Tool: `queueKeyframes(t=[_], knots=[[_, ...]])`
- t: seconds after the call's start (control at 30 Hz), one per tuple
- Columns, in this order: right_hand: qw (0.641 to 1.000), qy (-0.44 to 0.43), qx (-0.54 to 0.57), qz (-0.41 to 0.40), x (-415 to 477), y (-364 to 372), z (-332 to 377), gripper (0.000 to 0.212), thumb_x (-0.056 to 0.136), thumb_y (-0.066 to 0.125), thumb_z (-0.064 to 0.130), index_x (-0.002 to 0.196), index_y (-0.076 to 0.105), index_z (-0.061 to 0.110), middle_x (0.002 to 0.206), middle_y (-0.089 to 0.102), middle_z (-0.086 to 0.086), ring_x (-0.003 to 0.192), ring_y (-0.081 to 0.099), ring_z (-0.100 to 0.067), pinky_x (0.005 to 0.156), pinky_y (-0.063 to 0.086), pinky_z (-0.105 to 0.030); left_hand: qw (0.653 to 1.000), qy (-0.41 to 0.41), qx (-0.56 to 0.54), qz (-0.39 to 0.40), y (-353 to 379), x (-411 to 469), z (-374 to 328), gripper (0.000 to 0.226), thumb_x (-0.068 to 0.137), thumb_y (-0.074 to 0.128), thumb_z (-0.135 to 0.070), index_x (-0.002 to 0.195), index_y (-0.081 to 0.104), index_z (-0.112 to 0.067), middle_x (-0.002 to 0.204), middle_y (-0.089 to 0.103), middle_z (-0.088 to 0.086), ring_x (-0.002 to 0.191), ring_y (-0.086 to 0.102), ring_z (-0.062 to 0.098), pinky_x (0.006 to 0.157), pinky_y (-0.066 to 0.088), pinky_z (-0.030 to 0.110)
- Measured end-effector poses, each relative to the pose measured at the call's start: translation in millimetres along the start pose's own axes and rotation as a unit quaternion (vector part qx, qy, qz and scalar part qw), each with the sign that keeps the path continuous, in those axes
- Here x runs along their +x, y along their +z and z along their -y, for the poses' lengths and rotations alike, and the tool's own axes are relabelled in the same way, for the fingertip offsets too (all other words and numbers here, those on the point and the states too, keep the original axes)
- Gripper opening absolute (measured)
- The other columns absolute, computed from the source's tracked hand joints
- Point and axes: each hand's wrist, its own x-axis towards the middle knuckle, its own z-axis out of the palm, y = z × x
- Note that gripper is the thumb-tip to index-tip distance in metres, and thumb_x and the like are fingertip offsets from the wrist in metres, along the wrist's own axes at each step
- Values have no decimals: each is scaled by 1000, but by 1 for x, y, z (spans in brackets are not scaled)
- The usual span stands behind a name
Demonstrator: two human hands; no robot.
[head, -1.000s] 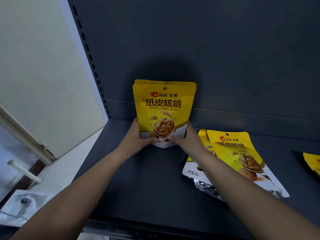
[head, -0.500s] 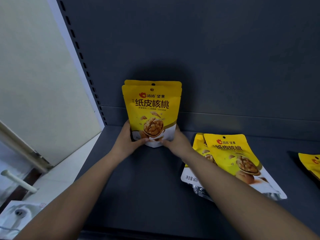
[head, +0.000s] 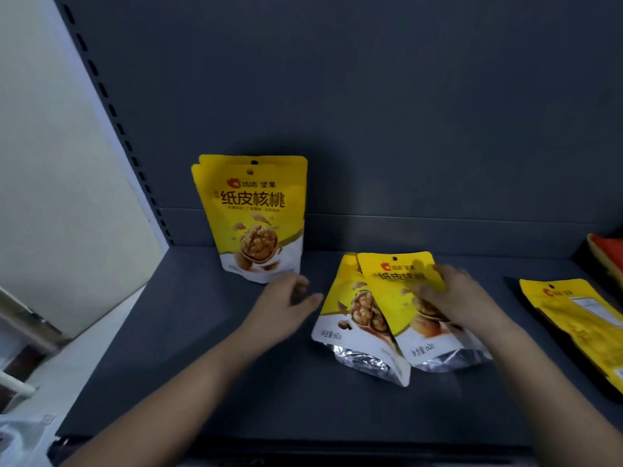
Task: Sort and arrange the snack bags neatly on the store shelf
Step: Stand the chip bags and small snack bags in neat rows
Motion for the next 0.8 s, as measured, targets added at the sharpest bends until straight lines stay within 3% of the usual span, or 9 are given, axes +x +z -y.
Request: queueKeyframes(t=[0.1, 0.3, 0.4, 0.47, 0.57, 0.67, 0.73, 0.8], knots=[[998, 31, 50, 17, -11, 5, -23, 53, 88, 56, 48, 127, 47, 13, 125, 55, -13, 116, 51, -32, 84, 40, -34, 997, -26, -22, 69, 26, 0, -23, 34, 90, 61, -33, 118, 53, -15, 104, 64, 0, 92, 62, 14, 83, 52, 35], [984, 36, 175, 13, -29, 5, -30, 41, 90, 59, 34, 125, 54, 11, 117, 62, -7, 107, 56, -23, 86, 41, -30, 976, -123, -172, 53, 57, -5, -52, 57, 92, 59, -28, 138, 30, -11, 94, 55, -7, 78, 58, 7, 61, 47, 17], [984, 28, 174, 12, -39, 16, -28, 47, 92, 56, 37, 130, 52, 11, 128, 57, -8, 117, 52, -24, 91, 38, -29, 956, -164, -230, 75, 66, -10, -59, 73, 92, 59, -33, 147, 15, -13, 110, 53, -4, 80, 56, 1, 54, 46, 14], [988, 26, 151, -4, -44, 21, -25, 50, 93, 52, 41, 134, 48, 12, 135, 50, -10, 122, 48, -26, 94, 38, -30, 949, -178, -249, 78, 68, -11, -61, 80, 87, 64, -34, 148, 16, -15, 119, 53, -1, 88, 56, 3, 61, 41, 19], [992, 25, 125, -5, -46, 28, -23, 51, 94, 46, 44, 136, 44, 15, 136, 44, -9, 121, 48, -29, 94, 38, -34, 941, -187, -268, 93, 67, -13, -65, 75, 81, 71, -26, 142, 29, -17, 114, 60, -3, 91, 58, 7, 67, 40, 23], [980, 25, 196, -2, -45, 32, -23, 54, 92, 51, 43, 137, 40, 16, 136, 45, -9, 121, 48, -26, 97, 41, -35, 946, -160, -262, 104, 64, -17, -66, 64, 81, 72, -12, 136, 39, -17, 113, 63, -3, 99, 62, 13, 74, 48, 25], [960, 34, 280, -2, -46, 34, -25, 54, 89, 56, 46, 133, 42, 20, 131, 51, -6, 114, 53, -23, 86, 49, -37, 947, -137, -272, 105, 61, -24, -65, 62, 82, 70, -7, 134, 40, -20, 116, 62, -2, 101, 63, 16, 69, 53, 25], [963, 27, 269, -5, -47, 34, -28, 58, 79, 55, 64, 124, 44, 28, 122, 56, -1, 107, 57, -20, 75, 52, -34, 943, -120, -288, 112, 58, -34, -62, 58, 84, 68, -7, 132, 41, -25, 115, 63, -3, 93, 67, 16, 56, 55, 26]])
